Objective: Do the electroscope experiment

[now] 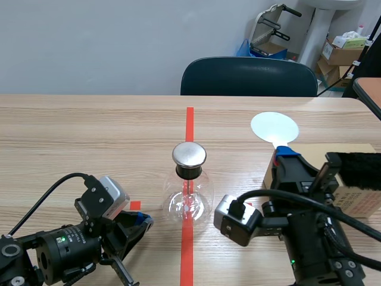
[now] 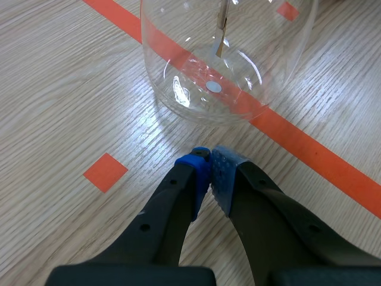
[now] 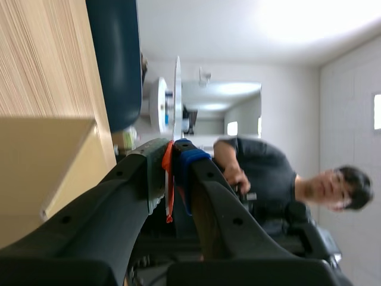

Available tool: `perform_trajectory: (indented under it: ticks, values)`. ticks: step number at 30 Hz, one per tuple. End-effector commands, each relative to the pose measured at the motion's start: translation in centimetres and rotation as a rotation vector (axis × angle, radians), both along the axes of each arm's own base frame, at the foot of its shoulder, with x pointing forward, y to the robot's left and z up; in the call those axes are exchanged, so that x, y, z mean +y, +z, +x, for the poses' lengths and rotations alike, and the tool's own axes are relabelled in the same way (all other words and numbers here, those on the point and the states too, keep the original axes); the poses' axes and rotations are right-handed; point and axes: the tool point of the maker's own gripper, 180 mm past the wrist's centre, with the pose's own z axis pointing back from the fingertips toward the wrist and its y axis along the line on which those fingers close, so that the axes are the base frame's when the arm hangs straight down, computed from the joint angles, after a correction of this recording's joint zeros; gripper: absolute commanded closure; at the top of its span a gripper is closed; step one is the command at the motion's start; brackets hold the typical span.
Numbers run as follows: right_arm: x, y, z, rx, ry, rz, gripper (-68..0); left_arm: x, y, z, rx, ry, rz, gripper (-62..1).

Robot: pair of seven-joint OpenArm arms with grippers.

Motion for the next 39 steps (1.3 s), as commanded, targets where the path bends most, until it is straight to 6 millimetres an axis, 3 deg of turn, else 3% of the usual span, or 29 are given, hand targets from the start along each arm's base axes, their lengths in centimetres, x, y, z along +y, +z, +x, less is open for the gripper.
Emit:
perform_trajectory:
  ticks: [1,11,18,39]
  values:
    - [0.5,1.3,0.2,-0.043,0.040,0.002,-0.9,-0.4,0.4,0.1,-0.009,-0.001,-0.019,-4.0]
    - [5.3,1.0,-1.3,-0.037,0.316,-0.025,-0.9,-0.4,0.4,0.1,-0.009,-0.001,-0.019,-4.0]
    - [7.4,0.8,-2.6,-0.034,0.454,-0.039,-0.9,-0.4,0.4,0.1,-0.009,-0.001,-0.019,-4.0]
    - [8.2,0.7,-3.1,-0.033,0.505,-0.044,-0.9,-0.4,0.5,0.2,-0.010,0.000,-0.020,-4.0]
